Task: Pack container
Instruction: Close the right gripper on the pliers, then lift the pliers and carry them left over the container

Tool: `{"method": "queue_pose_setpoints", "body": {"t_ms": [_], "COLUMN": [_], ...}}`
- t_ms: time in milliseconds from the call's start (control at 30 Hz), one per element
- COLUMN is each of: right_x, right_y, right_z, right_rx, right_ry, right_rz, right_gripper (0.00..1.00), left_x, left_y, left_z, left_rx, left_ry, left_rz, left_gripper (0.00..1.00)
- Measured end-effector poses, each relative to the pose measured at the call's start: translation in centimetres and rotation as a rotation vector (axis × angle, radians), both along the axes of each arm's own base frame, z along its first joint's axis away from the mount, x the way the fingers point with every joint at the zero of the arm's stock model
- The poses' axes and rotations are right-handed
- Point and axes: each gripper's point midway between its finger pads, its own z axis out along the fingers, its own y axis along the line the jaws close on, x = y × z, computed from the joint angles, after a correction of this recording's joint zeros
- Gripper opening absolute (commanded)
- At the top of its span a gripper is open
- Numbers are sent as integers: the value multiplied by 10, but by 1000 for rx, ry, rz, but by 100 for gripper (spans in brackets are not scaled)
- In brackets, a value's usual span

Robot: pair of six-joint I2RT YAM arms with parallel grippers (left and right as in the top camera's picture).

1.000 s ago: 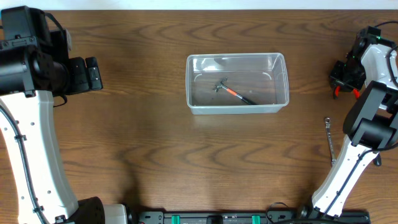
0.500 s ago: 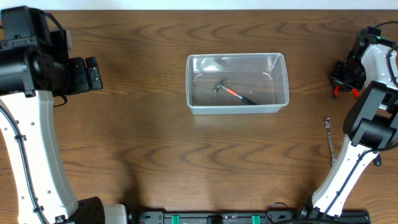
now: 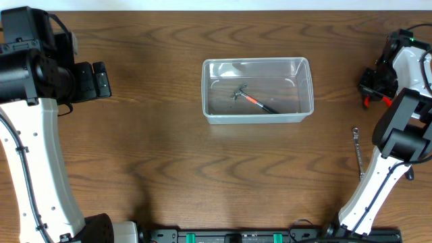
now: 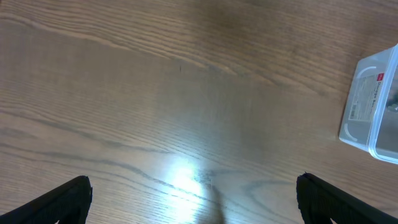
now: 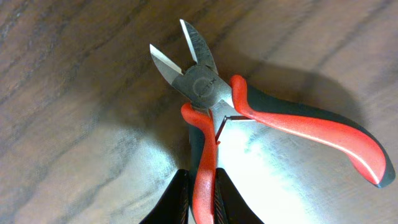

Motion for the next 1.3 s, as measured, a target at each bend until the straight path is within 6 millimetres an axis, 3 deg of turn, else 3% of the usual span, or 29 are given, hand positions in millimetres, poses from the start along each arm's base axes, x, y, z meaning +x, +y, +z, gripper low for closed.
{"method": "queue_pose_setpoints", "body": {"t_ms": [233, 467, 600, 833, 1067, 1300], "right_x": [12, 34, 46, 55, 37, 16], "right_y": [-3, 31, 70, 167, 261, 323], "right_z": [29, 81, 110, 149, 151, 150], "right_rx": [-29, -52, -59, -34, 5, 59], "right_ry": [-12, -54, -83, -141, -110, -101], "right_rz": [72, 265, 424, 731, 1040, 1243], "right_gripper": [6, 6, 7, 8, 8, 8], "left_x": [0, 1, 1, 1, 1, 1], "left_y": [0, 0, 0, 0, 0, 0], "left_z": [0, 0, 0, 0, 0, 0], "left_rx": [0, 0, 0, 0, 0, 0], "left_ry": [-2, -2, -3, -3, -3, -2], "left_rz": [0, 0, 0, 0, 0, 0], "left_gripper": [98, 98, 98, 98, 98, 98]}}
